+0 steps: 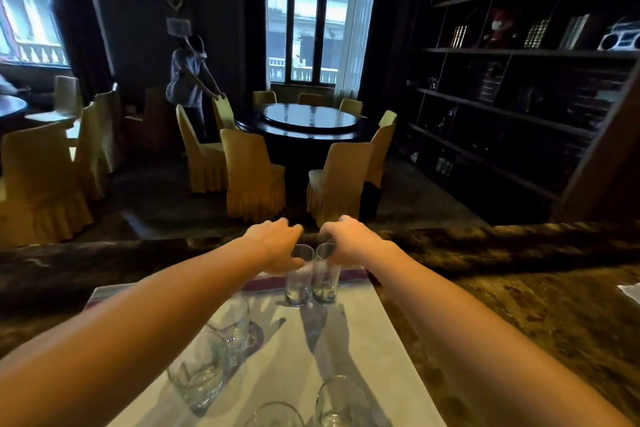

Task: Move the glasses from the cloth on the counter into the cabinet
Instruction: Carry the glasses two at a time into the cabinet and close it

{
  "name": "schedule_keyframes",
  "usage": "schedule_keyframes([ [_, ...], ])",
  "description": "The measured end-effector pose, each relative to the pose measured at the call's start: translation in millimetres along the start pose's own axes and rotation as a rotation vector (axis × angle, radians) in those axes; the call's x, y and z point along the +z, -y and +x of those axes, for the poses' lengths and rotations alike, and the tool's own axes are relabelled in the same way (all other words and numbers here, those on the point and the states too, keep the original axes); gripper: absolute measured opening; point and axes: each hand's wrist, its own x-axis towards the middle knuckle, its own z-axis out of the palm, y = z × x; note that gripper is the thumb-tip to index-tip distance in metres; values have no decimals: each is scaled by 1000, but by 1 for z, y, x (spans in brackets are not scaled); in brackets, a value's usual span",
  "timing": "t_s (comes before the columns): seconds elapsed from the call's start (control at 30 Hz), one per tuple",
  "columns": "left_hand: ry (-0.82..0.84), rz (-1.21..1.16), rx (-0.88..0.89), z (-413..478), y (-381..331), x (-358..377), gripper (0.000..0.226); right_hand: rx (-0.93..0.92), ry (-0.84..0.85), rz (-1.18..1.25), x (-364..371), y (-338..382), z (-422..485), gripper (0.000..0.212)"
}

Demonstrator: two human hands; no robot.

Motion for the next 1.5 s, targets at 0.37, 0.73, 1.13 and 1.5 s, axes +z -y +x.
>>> schedule_keyframes([
  [0.37, 29, 56, -147, -79, 35, 2, 78, -91, 15, -27, 13, 45, -42, 66],
  [0.73, 152, -38, -282, -144, 45, 57, 77, -253, 148, -34, 73, 105, -66, 73],
  [1.13, 193, -69, -358, -178, 50, 81, 77, -312, 200, -46, 92, 135, -62, 73],
  [1.5, 162, -82, -289, -177, 52, 93, 81, -365, 189, 5, 103, 143, -62, 63],
])
